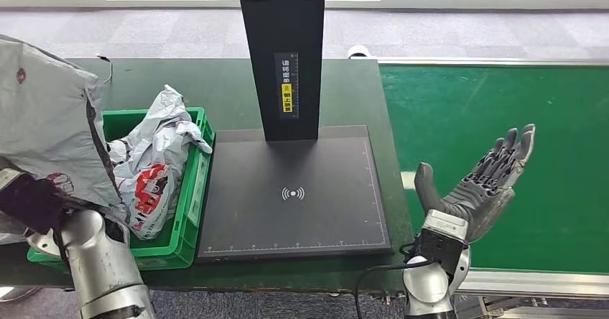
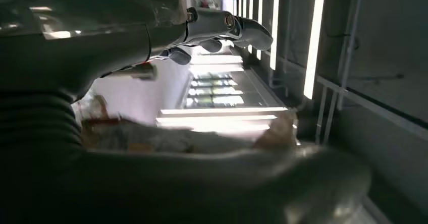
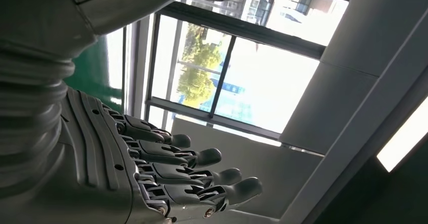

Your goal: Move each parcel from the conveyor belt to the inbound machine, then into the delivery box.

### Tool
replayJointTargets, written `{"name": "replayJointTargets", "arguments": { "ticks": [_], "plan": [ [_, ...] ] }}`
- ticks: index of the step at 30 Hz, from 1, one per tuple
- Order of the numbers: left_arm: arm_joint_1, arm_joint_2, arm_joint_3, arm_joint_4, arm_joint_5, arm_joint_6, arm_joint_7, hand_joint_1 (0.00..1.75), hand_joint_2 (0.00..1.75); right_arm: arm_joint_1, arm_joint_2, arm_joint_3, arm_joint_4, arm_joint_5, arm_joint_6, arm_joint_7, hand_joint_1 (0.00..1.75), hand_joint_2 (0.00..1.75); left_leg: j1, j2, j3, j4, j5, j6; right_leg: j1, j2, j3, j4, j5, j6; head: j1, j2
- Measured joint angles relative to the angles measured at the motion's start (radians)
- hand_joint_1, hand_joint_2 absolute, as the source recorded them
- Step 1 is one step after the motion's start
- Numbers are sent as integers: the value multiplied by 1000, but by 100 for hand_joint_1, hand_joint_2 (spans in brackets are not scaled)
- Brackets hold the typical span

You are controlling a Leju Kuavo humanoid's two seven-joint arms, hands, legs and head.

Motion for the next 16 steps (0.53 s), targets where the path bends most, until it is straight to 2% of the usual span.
{"name": "replayJointTargets", "arguments": {
  "ticks": [2,6,8,13,16],
  "plan": [
    [44,2,-94,-76,25,0,0,0,0,3,0,-4,0,7,0,0,0,175,0,-2,-1,0,0,0,0,-2,0,0,0,0,0,0],
    [58,10,-185,-127,-27,0,3,0,175,3,0,-7,0,23,0,0,0,175,0,-2,-1,0,0,0,0,-4,0,0,0,1,0,0],
    [52,11,-196,-110,-163,0,27,0,175,3,0,-7,0,29,0,0,0,175,0,-2,-1,0,1,0,0,-4,0,0,0,1,0,0],
    [0,9,-144,54,-683,0,183,0,175,2,0,-7,5,39,0,0,0,175,0,-2,0,0,2,1,0,-4,1,0,1,0,0,0],
    [-35,6,-97,138,-788,0,207,0,175,1,0,-7,11,41,0,0,0,175,0,0,0,0,3,0,0,-3,0,0,3,-1,0,0]
  ]
}}
